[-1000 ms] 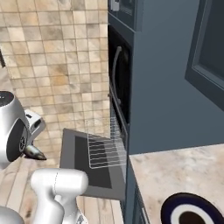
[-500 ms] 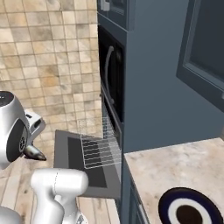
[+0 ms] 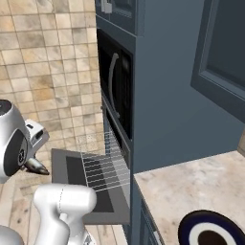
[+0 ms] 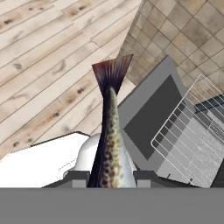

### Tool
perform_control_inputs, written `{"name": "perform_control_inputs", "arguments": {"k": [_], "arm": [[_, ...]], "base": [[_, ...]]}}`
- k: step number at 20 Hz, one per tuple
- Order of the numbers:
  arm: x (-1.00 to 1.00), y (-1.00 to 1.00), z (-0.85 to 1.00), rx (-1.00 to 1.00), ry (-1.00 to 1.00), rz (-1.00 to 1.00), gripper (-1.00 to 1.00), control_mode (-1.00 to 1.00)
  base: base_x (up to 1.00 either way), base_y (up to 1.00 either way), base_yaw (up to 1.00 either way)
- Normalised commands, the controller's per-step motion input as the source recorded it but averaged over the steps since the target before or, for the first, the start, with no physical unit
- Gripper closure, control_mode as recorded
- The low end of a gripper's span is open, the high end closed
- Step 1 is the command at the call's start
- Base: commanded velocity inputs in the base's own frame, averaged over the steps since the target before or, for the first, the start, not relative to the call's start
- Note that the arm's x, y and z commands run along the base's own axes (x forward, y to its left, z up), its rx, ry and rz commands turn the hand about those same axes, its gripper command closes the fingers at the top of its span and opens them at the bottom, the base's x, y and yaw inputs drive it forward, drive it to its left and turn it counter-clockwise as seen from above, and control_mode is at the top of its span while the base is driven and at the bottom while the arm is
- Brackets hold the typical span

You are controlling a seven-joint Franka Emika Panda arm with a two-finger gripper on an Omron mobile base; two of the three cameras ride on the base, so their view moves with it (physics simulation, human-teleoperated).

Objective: Place the fish on the top rack of the oven, and slide the tray back inside. Close the oven door.

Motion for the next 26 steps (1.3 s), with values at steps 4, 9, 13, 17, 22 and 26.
{"name": "perform_control_inputs", "arguments": {"k": [4,9,13,17,22,26], "arm": [[0.07,0.17,-0.01,0.0,-0.01,-0.09,1.0,-1.0],[0.02,0.1,-0.27,0.0,-0.02,-0.1,1.0,-1.0],[0.24,0.09,-0.42,-0.03,0.0,-0.14,1.0,-1.0],[0.56,-0.07,-0.41,-0.01,0.0,-0.18,1.0,-1.0],[0.68,-0.12,-0.55,-0.01,-0.1,-0.19,1.0,-1.0],[0.73,0.0,-0.62,-0.03,-0.14,-0.21,1.0,-1.0]], "base": [[0.0,0.0,0.0],[0.0,0.0,0.0],[0.0,0.0,0.0],[0.0,0.0,0.0],[0.0,0.0,0.0],[0.0,0.0,0.0]]}}
